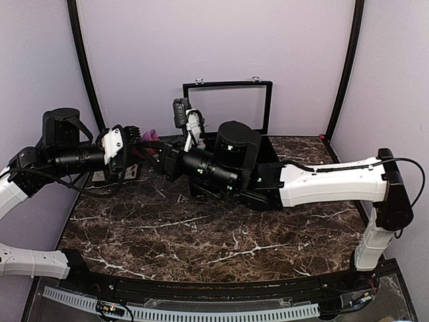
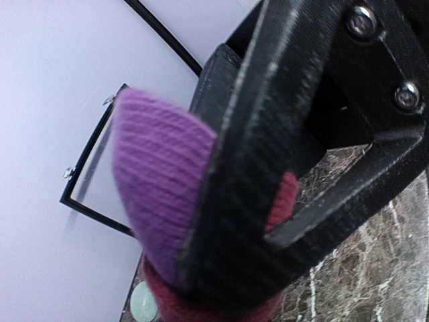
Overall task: Roll the socks
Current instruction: Roll the sock at the center of the board.
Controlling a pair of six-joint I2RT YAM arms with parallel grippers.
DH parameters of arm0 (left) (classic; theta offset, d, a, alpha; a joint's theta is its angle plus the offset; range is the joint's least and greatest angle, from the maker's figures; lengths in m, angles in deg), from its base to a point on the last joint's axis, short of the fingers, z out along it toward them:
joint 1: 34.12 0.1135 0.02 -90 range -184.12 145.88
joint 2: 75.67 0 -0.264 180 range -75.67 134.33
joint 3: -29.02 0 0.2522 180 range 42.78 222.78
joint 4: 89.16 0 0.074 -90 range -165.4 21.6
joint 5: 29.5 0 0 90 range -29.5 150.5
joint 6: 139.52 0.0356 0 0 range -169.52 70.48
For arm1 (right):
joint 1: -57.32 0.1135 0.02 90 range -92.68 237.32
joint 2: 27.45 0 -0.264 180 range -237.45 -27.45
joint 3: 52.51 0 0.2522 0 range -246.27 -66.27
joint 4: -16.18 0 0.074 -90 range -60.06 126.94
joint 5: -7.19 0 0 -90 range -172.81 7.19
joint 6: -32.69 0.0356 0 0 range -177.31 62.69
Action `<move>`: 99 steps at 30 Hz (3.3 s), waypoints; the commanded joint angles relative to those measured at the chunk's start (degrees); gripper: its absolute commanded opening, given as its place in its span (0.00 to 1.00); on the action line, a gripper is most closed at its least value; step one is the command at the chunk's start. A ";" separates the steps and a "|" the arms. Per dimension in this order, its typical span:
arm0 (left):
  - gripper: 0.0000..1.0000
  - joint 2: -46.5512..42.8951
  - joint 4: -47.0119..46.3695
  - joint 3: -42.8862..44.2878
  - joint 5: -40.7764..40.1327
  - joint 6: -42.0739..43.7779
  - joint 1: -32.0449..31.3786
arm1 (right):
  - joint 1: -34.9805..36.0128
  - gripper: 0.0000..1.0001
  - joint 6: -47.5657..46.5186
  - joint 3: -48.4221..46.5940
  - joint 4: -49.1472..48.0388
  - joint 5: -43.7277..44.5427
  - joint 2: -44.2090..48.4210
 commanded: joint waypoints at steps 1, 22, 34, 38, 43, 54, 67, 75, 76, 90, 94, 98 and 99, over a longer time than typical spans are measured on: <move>0.00 0.39 5.04 4.45 12.70 -10.29 0.42 | 0.60 0.37 -1.43 6.63 -5.32 -2.04 3.97; 0.00 10.89 8.78 11.83 66.85 -38.72 2.69 | 0.17 0.85 -16.58 9.77 -2.52 -25.22 14.34; 0.00 10.26 10.13 12.08 68.99 -37.42 2.72 | -2.54 0.56 -12.94 -2.95 3.13 -36.22 5.54; 0.00 10.21 10.69 12.68 69.11 -36.80 2.86 | -2.38 0.50 -12.50 -2.90 2.25 -38.97 4.41; 0.00 10.00 12.17 13.14 65.98 -34.65 3.02 | -2.68 0.30 -11.49 -1.51 0.21 -41.71 5.09; 0.35 8.06 12.11 11.82 36.33 -25.57 3.21 | -0.85 0.00 -15.18 -1.19 9.30 -18.45 7.13; 0.00 5.71 10.12 9.08 26.73 -23.11 3.16 | 1.52 0.10 -15.77 -1.15 10.18 -12.19 5.86; 0.00 6.01 12.01 9.89 32.28 -24.59 3.22 | -0.08 0.37 -14.51 2.94 9.14 -18.84 9.16; 0.00 6.18 12.06 10.12 32.74 -25.06 3.26 | -0.15 0.39 -14.72 2.98 9.74 -19.22 9.52; 0.00 7.82 11.40 12.21 37.01 -28.75 3.57 | -0.40 0.43 -17.96 -1.87 15.85 -21.63 6.16; 0.00 7.84 11.72 12.55 37.30 -28.69 3.64 | -0.59 0.44 -18.83 -2.05 16.34 -20.86 6.12; 0.00 7.68 11.68 12.60 37.15 -28.66 3.67 | -0.79 0.49 -19.23 -1.62 16.57 -20.35 6.34; 0.00 7.67 11.64 12.49 37.04 -28.72 3.71 | -0.77 0.47 -19.40 -1.78 16.96 -19.89 6.24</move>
